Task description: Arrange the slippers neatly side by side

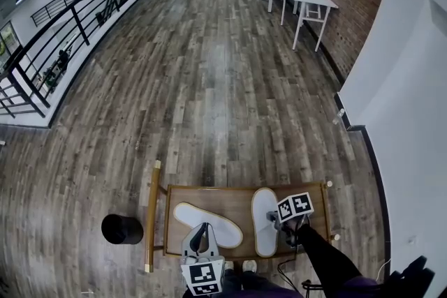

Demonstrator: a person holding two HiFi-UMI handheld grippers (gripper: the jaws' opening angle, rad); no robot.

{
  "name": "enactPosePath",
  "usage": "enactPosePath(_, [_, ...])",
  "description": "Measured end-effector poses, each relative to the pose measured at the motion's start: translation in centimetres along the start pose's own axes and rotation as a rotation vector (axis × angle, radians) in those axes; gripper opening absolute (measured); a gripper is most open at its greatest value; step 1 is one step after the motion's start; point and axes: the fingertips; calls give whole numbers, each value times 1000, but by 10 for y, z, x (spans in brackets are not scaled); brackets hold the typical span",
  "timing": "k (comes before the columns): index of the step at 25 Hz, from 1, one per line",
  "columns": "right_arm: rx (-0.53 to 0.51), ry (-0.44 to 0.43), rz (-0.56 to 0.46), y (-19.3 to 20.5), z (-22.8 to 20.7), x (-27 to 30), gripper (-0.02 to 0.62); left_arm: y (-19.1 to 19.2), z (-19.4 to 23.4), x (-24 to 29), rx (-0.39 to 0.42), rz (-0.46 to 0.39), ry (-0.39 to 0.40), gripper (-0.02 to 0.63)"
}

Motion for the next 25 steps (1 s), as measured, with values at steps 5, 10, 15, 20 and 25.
enactPosePath(5, [-13,-10,-24,-2,5,-5,60,-1,4,-1,-5,-8,-1,11])
enactPosePath(10, [-4,-15,-86,-8,10,-21,71,6,16,3,15,0,-33,11])
enactPosePath(15, [49,-36,-252,-21,33,-52,71,22,37,5,22,23,-52,11])
enactPosePath(20, [44,-94,-380,-29,70,-81,69,42,36,11,95,69,34,11])
enactPosePath(25, [42,-140,-453,-27,99,-94,71,73,25,20,199,150,120,12])
Point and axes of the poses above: the fingertips, and each gripper's own axes: x forward along the fingers, z to its left, y out of its underside, and after that the axes turned 5 degrees about -z, right-handed
